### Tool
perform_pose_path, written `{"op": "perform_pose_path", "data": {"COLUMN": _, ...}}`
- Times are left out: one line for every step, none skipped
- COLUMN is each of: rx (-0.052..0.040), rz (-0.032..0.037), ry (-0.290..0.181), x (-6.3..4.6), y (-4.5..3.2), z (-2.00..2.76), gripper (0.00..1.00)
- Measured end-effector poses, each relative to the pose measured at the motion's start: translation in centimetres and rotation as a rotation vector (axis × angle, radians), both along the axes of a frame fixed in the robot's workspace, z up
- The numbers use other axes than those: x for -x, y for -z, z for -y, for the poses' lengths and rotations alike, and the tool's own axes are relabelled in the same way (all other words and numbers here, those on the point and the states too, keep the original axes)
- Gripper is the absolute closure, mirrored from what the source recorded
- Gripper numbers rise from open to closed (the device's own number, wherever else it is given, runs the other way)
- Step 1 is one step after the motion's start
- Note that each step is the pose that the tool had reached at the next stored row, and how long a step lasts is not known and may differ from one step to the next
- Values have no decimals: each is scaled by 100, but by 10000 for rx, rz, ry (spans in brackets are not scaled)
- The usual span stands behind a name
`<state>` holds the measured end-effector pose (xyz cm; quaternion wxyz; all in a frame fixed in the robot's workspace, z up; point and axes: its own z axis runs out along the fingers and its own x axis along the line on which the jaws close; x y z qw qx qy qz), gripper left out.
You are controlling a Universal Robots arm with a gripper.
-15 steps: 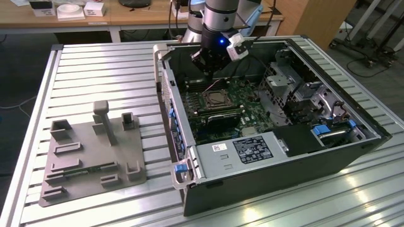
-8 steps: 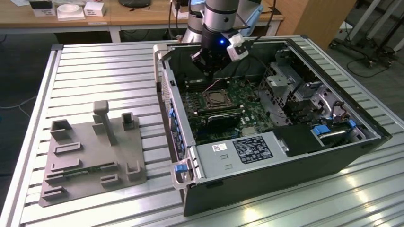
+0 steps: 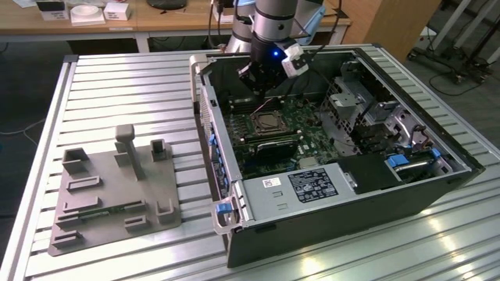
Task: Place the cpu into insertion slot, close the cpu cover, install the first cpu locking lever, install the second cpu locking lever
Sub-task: 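Install the first cpu locking lever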
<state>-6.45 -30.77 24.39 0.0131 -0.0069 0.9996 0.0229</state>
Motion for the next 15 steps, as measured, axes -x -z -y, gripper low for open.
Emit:
{"op": "perform_pose_path", "data": {"rx": -1, "rz": 0, "ry": 0, "x": -5, "y": 9, "z": -1, "gripper": 89}}
{"op": "perform_pose_path", "data": {"rx": -1, "rz": 0, "ry": 0, "x": -11, "y": 17, "z": -2, "gripper": 89}}
{"op": "perform_pose_path", "data": {"rx": 0, "rz": 0, "ry": 0, "x": -17, "y": 26, "z": -3, "gripper": 89}}
{"op": "perform_pose_path", "data": {"rx": 0, "rz": -1, "ry": 0, "x": -24, "y": 35, "z": -5, "gripper": 89}}
{"op": "perform_pose_path", "data": {"rx": 1, "rz": -1, "ry": 0, "x": -31, "y": 42, "z": -7, "gripper": 89}}
{"op": "perform_pose_path", "data": {"rx": 2, "rz": -2, "ry": 0, "x": -37, "y": 49, "z": -9, "gripper": 89}}
{"op": "perform_pose_path", "data": {"rx": 2, "rz": -2, "ry": -1, "x": -45, "y": 55, "z": -12, "gripper": 89}}
{"op": "perform_pose_path", "data": {"rx": 1, "rz": -1, "ry": -1, "x": -52, "y": 61, "z": -14, "gripper": 89}}
{"op": "perform_pose_path", "data": {"rx": 0, "rz": 0, "ry": -1, "x": -58, "y": 67, "z": -16, "gripper": 89}}
{"op": "perform_pose_path", "data": {"rx": 0, "rz": 0, "ry": 0, "x": -63, "y": 70, "z": -16, "gripper": 89}}
{"op": "perform_pose_path", "data": {"rx": -1, "rz": 0, "ry": -1, "x": -66, "y": 73, "z": -17, "gripper": 89}}
{"op": "perform_pose_path", "data": {"rx": 1, "rz": -1, "ry": 0, "x": -66, "y": 74, "z": -16, "gripper": 89}}
{"op": "perform_pose_path", "data": {"rx": 1, "rz": -2, "ry": 1, "x": -66, "y": 75, "z": -16, "gripper": 89}}
{"op": "perform_pose_path", "data": {"rx": 0, "rz": -1, "ry": -1, "x": -68, "y": 76, "z": -17, "gripper": 89}}
{"op": "perform_pose_path", "data": {"rx": 0, "rz": 0, "ry": 0, "x": -68, "y": 77, "z": -17, "gripper": 89}}
